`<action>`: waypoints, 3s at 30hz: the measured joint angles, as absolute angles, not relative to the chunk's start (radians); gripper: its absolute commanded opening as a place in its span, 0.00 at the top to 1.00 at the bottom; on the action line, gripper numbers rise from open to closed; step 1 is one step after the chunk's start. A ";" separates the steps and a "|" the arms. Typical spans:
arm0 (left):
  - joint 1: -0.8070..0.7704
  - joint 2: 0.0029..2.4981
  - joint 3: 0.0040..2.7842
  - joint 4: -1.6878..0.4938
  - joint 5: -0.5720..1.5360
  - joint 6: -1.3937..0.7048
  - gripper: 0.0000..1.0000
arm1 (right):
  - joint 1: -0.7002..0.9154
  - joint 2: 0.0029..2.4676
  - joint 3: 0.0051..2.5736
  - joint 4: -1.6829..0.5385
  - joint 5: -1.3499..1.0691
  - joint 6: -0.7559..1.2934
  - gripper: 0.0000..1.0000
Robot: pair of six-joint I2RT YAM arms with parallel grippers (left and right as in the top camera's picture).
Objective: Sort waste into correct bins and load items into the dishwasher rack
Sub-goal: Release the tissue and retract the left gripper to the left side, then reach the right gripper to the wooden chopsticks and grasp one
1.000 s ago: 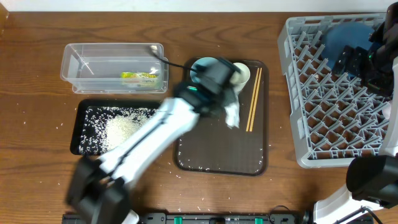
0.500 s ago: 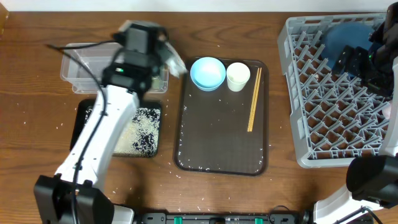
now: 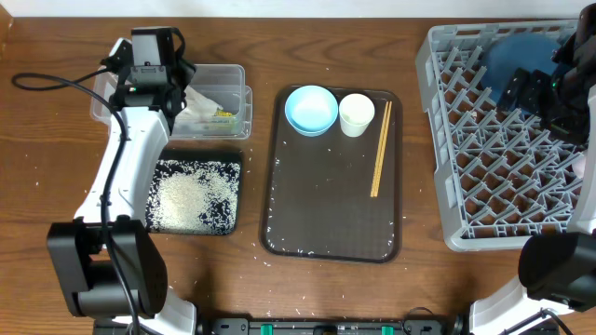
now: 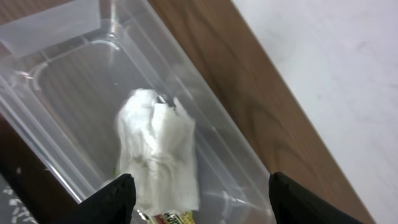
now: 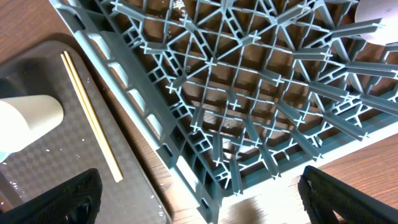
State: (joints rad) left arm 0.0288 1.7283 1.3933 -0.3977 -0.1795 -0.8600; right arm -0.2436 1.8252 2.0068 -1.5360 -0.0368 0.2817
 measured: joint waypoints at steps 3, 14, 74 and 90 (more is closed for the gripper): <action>0.037 1.715 1.393 -0.404 -0.170 -0.860 0.28 | -0.244 1.825 2.007 -1.536 -0.037 0.282 0.01; 0.096 1.417 1.395 -0.577 -0.384 -0.775 0.21 | -0.244 1.825 2.007 -1.536 -0.037 0.282 0.01; 0.384 1.422 1.397 -1.043 -0.474 -0.751 0.10 | 0.371 1.826 1.284 -0.671 -0.052 0.519 0.59; 0.384 1.422 1.397 -1.043 -0.474 -0.750 0.09 | 0.378 1.827 1.171 -0.546 0.004 0.580 0.59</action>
State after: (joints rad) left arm 0.3836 1.4223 1.3972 -1.0431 -0.4736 -0.7502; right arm 0.3782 1.8267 1.1709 -0.5461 0.0040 0.5797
